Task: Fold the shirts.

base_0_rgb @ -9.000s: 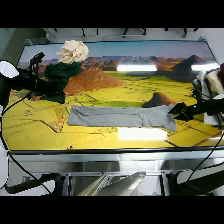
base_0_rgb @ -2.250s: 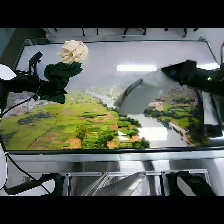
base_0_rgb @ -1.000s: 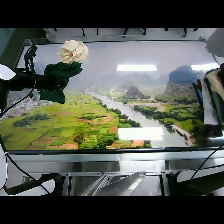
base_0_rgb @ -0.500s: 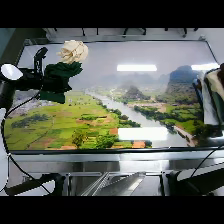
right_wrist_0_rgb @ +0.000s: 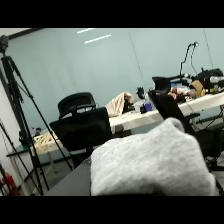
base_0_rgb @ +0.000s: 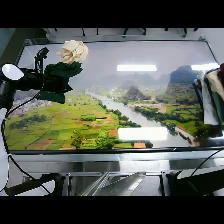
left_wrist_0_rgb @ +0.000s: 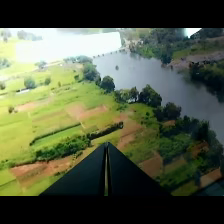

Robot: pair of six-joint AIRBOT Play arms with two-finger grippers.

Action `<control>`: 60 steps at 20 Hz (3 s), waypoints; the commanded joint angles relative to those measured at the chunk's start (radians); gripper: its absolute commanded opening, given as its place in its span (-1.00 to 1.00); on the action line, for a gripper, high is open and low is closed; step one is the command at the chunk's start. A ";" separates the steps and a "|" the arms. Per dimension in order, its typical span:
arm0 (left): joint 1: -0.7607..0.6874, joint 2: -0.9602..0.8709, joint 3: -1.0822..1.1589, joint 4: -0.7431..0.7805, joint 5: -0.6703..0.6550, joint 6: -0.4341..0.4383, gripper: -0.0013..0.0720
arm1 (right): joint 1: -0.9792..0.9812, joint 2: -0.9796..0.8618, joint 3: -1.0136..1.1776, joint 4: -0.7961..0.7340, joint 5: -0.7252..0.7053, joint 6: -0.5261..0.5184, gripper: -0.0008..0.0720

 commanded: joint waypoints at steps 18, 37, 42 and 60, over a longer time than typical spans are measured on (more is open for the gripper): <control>0.000 -0.009 0.000 0.000 0.263 0.118 -0.94 | -0.209 0.298 -0.100 -1.244 0.686 1.151 -0.93; 0.039 -0.034 0.001 -0.003 0.251 0.133 -0.94 | -0.193 0.330 -0.107 -1.410 0.853 1.253 0.94; 0.047 0.002 0.001 -0.007 0.230 0.132 -0.94 | -0.153 0.451 -0.106 -1.268 0.884 1.302 0.89; 0.034 0.202 0.000 0.027 -0.109 0.113 -0.94 | 1.481 0.409 -0.424 -1.371 0.352 1.393 -0.93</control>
